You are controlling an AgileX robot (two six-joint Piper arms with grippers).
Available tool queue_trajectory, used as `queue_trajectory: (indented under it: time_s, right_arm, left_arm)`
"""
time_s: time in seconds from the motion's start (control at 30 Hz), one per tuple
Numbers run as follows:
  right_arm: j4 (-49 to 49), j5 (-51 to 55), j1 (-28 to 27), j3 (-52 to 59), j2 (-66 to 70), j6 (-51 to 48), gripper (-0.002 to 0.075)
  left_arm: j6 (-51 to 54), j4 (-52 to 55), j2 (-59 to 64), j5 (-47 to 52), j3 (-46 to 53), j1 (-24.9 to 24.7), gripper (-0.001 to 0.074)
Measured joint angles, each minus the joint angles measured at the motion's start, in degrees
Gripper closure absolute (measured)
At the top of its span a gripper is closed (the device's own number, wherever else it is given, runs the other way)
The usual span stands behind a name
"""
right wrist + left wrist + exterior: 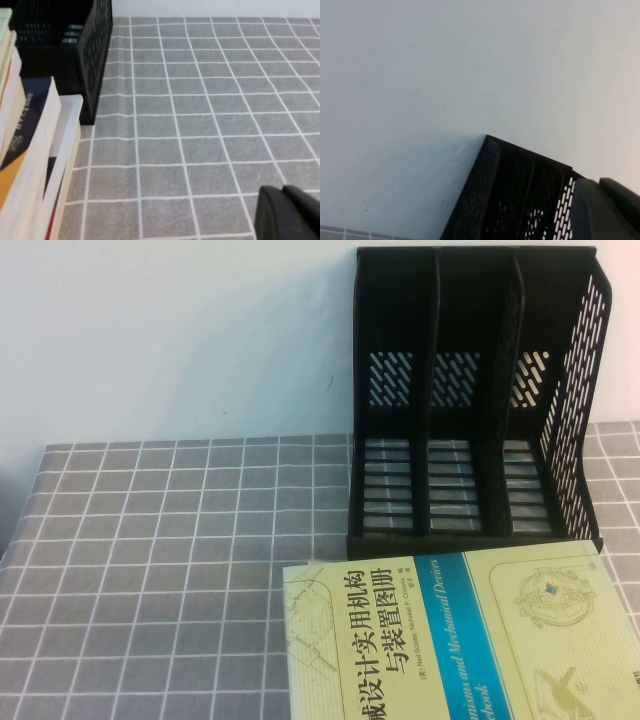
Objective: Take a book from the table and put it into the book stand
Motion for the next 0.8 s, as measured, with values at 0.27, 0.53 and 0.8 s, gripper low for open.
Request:
queue_trajectory:
  time_s: [0.27, 0.53, 0.8]
  right_arm:
    - [0.0, 0.0, 0.0, 0.0, 0.0, 0.0, 0.0729]
    - [0.0, 0.0, 0.0, 0.0, 0.0, 0.0, 0.0729]
    - [0.0, 0.0, 0.0, 0.0, 0.0, 0.0, 0.0729]
  left_arm:
    - [14.4, -16.2, 0.0, 0.1, 0.0, 0.0, 0.0739]
    - [56.5, -50.7, 0.0, 4.0, 0.0, 0.0, 0.0739]
    - [97.4, -79.5, 0.0, 18.3, 0.0, 0.0, 0.0739]
